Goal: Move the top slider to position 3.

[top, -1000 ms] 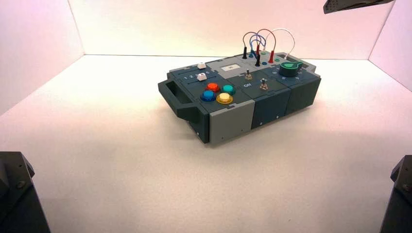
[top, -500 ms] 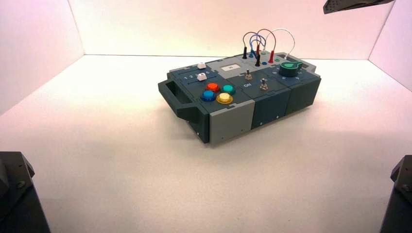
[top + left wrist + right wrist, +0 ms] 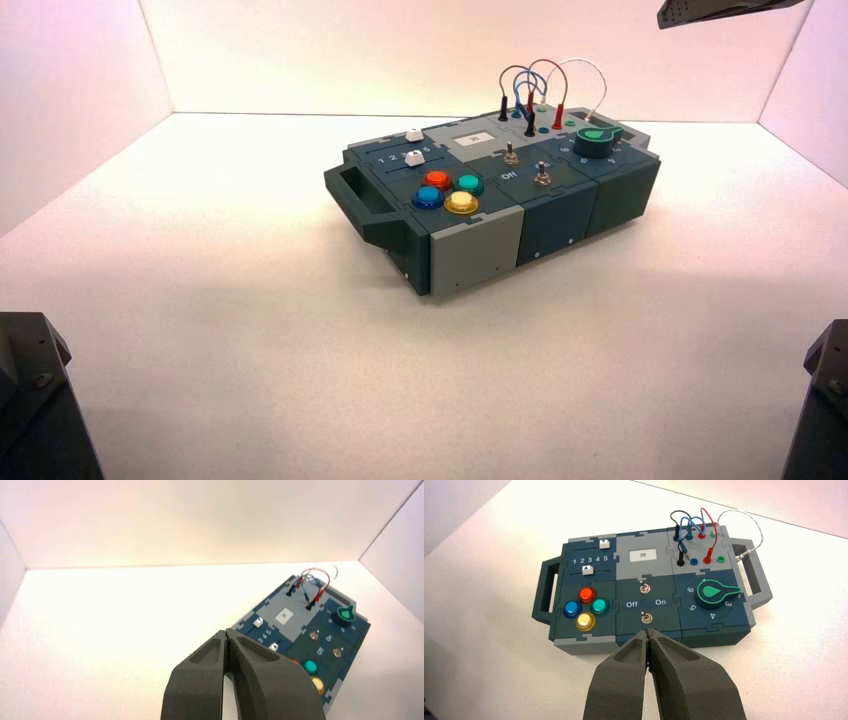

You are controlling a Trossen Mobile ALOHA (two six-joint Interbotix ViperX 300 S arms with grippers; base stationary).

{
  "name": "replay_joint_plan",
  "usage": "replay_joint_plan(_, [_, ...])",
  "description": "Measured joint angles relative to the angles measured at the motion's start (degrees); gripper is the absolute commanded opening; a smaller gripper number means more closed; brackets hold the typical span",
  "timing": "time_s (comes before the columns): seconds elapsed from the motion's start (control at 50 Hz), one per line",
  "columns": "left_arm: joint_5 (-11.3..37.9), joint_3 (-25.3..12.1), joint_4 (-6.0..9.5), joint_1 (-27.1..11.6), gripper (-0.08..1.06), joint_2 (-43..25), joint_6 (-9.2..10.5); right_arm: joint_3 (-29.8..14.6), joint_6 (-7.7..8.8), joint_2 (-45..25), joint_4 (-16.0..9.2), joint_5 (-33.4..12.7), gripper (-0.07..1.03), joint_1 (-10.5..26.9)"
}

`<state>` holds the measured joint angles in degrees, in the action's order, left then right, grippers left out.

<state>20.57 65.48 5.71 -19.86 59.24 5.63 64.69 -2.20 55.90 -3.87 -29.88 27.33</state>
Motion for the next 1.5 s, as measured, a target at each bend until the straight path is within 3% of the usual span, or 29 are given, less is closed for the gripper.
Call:
replay_joint_plan(0.12, [1.14,-2.55,0.53,-0.09,-0.03,-4.75,-0.09,0.00,0.00,-0.09,-0.09,0.00,-0.02,0.00])
replay_joint_plan(0.28, [1.85,-10.81,0.62,-1.67,-0.03,-17.75,-0.44,0.00,0.00,-0.18,0.00,0.00,-0.02,0.09])
replay_joint_plan(0.36, [1.85,-13.01,0.62,-2.46,-0.03,-22.85,-0.79,0.00,0.09,-0.26,0.00,0.00,-0.02,0.00])
replay_joint_plan(0.74, [2.02,-26.28,0.62,-11.16,-0.03,-47.99,-3.60,0.00,0.00,-0.26,0.00,0.00,-0.02,0.00])
replay_joint_plan(1.12, [2.11,-35.77,0.62,-13.54,-0.03,-62.93,-6.68,0.00,0.00,-0.18,0.00,0.00,-0.02,0.00])
replay_joint_plan(1.5, [2.99,-41.75,0.62,-13.54,-0.03,-71.28,-7.38,0.00,0.09,-0.26,0.09,0.00,-0.02,0.00])
